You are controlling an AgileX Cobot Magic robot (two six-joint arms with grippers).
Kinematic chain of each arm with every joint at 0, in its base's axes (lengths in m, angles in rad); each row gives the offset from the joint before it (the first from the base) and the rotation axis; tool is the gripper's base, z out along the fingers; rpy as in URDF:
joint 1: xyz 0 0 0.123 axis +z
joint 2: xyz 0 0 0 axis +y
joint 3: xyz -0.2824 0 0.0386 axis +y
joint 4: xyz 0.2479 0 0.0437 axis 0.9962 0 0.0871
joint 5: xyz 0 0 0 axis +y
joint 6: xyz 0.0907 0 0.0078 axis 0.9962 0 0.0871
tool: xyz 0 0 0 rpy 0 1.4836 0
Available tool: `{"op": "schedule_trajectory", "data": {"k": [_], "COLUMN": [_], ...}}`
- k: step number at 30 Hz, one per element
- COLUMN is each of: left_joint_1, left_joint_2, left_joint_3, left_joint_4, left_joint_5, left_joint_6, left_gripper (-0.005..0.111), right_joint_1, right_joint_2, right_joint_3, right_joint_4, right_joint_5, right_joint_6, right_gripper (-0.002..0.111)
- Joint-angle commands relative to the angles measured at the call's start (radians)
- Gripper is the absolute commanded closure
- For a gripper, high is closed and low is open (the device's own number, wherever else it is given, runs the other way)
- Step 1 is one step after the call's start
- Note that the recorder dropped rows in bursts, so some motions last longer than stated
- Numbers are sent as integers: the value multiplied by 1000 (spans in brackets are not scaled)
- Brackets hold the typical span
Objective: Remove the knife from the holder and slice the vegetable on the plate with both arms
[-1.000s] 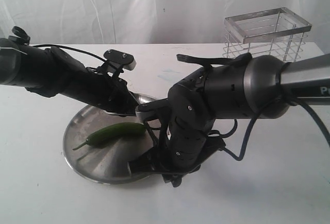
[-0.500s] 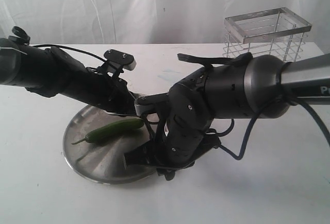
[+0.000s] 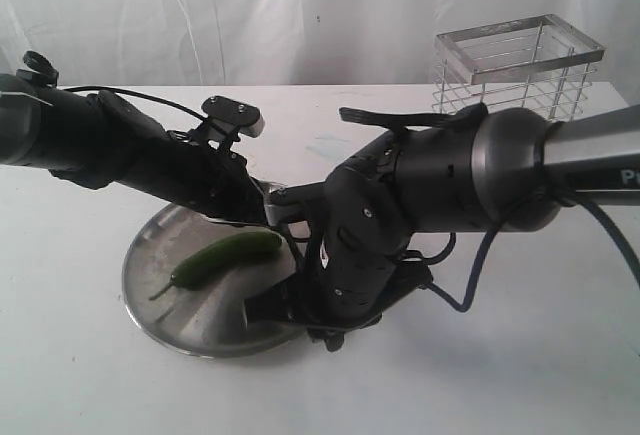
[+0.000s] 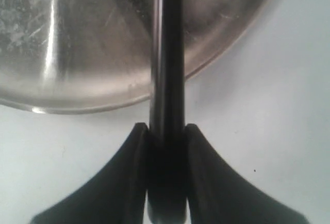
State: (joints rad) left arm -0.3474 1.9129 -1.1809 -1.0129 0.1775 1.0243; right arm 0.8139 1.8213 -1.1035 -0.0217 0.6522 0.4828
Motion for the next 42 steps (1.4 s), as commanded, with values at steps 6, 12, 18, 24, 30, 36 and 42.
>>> {"op": "schedule_trajectory", "data": {"k": [6,12,18,24,30,36,42], "left_joint_1": [-3,-3,-3,-3,-3,-3,-3], "left_joint_2": [-68,-68,-68,-68,-68,-68,-68], "left_joint_3": [5,5,5,5,5,5,5], "left_joint_4": [-34,-34,-29,-29,-29,-29,-29], "left_joint_5": [-28,-28,-28,-28,-28,-28,-28], "left_joint_6": [1,1,1,3,3,3,3], "left_gripper": [107,107,107,107,107,107,107], "right_joint_1": [16,16,16,16,16,17,17], "right_joint_2": [-2,-2,-2,-2,-2,-2,-2], "right_joint_3": [0,0,0,0,0,0,0], "right_joint_4": [14,14,-15,-15,-4,10,15], "right_joint_5": [-32,-75,-86,-68,-42,-53,-51], "right_joint_6": [-28,-14,15,25,10,-37,-37], "right_gripper": [108,108,108,108,108,108,108]}}
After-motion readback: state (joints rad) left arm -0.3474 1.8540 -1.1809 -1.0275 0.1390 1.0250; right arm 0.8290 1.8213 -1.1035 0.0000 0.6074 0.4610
